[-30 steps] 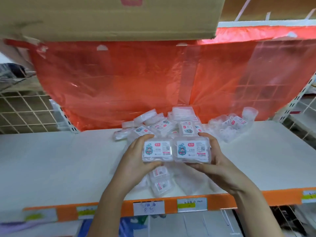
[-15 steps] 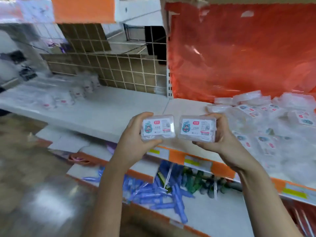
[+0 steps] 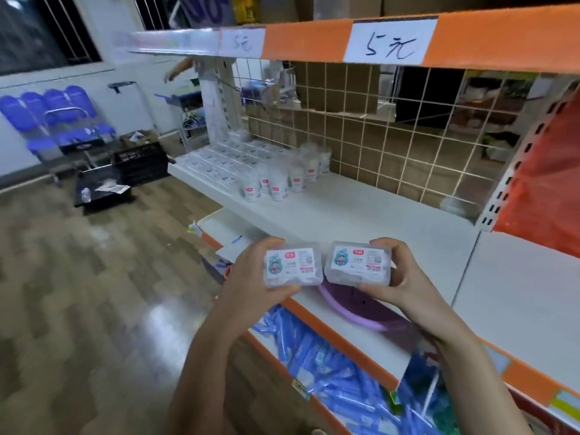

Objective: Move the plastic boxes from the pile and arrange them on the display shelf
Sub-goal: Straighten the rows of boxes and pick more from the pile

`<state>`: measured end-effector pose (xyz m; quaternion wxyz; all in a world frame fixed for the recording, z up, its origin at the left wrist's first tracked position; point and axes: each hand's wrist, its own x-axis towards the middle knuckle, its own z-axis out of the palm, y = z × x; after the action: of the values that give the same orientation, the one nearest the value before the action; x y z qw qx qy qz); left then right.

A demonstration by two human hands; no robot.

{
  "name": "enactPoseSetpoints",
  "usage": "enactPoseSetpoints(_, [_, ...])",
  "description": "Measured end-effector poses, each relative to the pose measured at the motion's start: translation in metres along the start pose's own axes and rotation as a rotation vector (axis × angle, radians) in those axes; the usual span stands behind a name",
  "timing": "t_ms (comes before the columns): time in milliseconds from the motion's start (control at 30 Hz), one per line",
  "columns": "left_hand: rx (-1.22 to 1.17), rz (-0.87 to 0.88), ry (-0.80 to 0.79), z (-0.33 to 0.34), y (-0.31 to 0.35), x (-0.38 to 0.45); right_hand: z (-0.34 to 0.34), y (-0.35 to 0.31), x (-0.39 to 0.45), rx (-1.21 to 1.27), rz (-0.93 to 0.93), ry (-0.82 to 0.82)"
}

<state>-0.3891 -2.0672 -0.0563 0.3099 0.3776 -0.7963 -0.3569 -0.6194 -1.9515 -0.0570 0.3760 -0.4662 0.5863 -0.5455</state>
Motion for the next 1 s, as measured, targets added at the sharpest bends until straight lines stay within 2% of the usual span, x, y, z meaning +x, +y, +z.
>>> enactPoseSetpoints(267, [0.073,-0.031,0.130,-0.063,-0.067,0.058,0.067,-0.002,0.111,0.004,-0.016,-0.115])
enactPoseSetpoints(500, [0.113,-0.010,0.166,-0.124,-0.114,0.148,0.113,-0.020,0.220,-0.007,-0.055,-0.147])
enactPoseSetpoints(667, [0.117,0.031,0.181,-0.164,-0.147,0.200,0.146,-0.034,0.287,-0.116,-0.097,-0.149])
enactPoseSetpoints(867, [0.147,0.049,0.112,-0.220,-0.190,0.254,0.198,-0.051,0.340,-0.244,-0.056,-0.137])
enactPoseSetpoints(1000, [0.176,0.115,0.022,-0.262,-0.226,0.298,0.237,-0.055,0.371,-0.301,-0.041,-0.023])
